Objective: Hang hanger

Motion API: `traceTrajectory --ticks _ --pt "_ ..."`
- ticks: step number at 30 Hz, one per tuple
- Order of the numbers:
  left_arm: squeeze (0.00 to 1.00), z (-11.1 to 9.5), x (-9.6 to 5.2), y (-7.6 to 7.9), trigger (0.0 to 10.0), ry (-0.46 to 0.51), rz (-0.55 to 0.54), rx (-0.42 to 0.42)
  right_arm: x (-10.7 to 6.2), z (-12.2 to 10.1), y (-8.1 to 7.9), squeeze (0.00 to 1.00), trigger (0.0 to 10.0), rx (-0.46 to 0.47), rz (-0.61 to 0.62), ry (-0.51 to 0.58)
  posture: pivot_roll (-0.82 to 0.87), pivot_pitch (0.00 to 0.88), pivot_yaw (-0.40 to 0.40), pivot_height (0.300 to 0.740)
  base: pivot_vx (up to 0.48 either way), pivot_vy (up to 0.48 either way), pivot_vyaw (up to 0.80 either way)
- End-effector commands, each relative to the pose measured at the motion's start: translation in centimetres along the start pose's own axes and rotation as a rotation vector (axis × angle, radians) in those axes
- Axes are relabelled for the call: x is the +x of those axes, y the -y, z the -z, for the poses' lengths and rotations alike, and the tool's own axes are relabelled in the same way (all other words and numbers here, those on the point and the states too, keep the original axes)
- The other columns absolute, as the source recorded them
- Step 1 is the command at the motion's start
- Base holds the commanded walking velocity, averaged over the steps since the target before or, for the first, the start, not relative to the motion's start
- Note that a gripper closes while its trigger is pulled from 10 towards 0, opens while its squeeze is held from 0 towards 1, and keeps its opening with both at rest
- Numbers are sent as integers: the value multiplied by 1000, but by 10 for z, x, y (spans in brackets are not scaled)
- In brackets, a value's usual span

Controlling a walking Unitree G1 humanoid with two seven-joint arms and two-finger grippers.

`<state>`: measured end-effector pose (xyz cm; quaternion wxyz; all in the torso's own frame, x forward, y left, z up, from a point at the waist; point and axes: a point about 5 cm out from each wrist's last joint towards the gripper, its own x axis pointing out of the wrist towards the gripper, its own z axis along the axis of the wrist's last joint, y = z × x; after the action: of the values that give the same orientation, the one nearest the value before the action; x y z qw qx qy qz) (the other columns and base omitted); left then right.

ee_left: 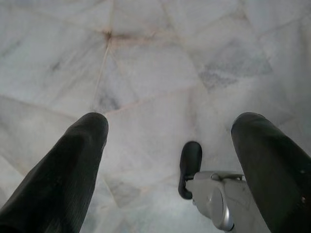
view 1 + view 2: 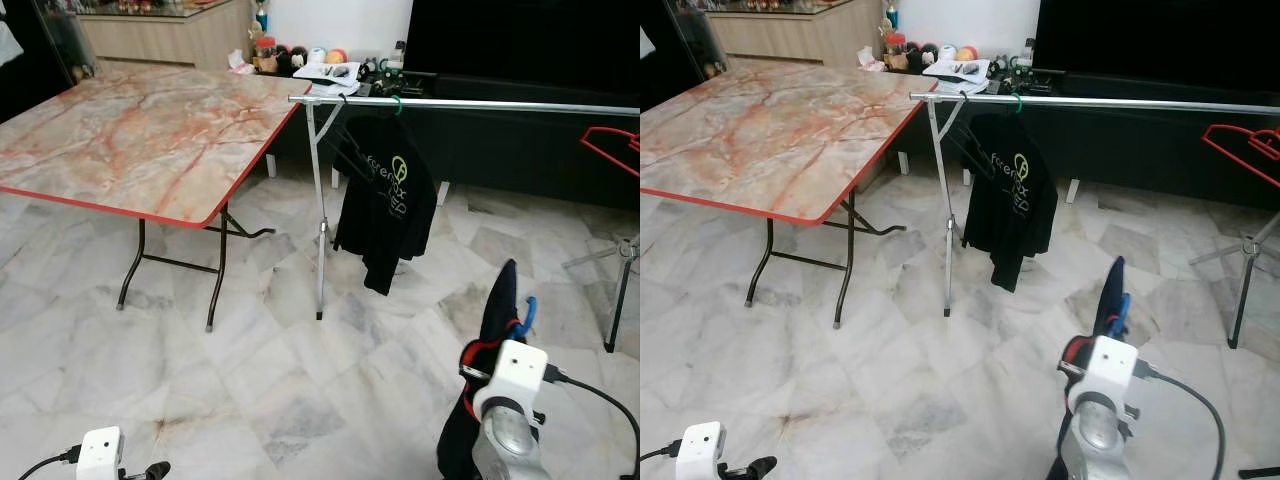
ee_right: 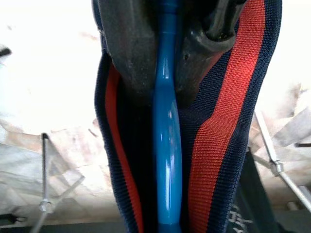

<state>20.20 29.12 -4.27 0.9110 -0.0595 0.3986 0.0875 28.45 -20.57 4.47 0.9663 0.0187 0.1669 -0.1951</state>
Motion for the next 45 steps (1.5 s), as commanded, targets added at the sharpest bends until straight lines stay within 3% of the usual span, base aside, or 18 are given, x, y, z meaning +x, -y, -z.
traceTrajectory --ticks 1,3,6,10,14,19,21,25,29,34,35,39,45 --pt "0 -4 0 -1 10000 30 6 19 4 -6 -5 0 10000 -38 -59 -1 53 54 22 740 0 0 0" --pt "0 -7 0 0 10000 55 14 27 6 -6 -9 0 10000 -60 -108 -21 51 54 23 740 0 0 0" --pt "0 -14 0 4 10000 106 51 79 8 -8 -20 0 10000 -203 -277 -38 48 53 22 740 0 0 0" --pt "0 -23 0 8 10000 152 96 171 8 -15 -24 0 10000 -364 -409 -5 46 54 17 740 0 0 0" --pt "0 -33 -1 14 10000 209 161 325 9 -24 -24 0 10000 -451 -566 -10 49 54 17 740 0 0 0" --pt "0 -39 -3 28 10000 212 326 603 -2 -25 -30 0 10000 -691 -897 -46 34 48 23 740 0 0 0" --pt "0 -39 -3 32 10000 202 364 658 -4 -28 -29 0 10000 -728 -948 -51 31 50 24 740 0 0 0" --pt "0 -97 -3 97 10000 388 586 807 -11 -31 -26 0 10000 -831 -1111 -88 28 45 10 740 0 0 0" --pt "0 -107 -7 114 10000 425 650 882 -18 -29 -24 0 10000 -901 -1234 -126 35 29 -10 740 0 0 0" --pt "0 -103 -9 126 10000 429 707 901 -23 -33 -29 0 10000 -913 -1313 -125 30 26 -15 740 0 0 0" --pt "0 -98 -10 130 10000 399 758 913 -22 -38 -32 0 10000 -922 -1317 -114 27 26 -15 740 0 0 0" --pt "0 -86 -10 132 10000 324 818 975 -25 -42 -35 0 10000 -937 -1340 -94 22 22 -13 740 0 0 0" --pt "0 -84 -6 132 10000 305 786 974 -38 -54 -35 0 10000 -918 -1428 -48 -2 19 -10 740 0 0 0"
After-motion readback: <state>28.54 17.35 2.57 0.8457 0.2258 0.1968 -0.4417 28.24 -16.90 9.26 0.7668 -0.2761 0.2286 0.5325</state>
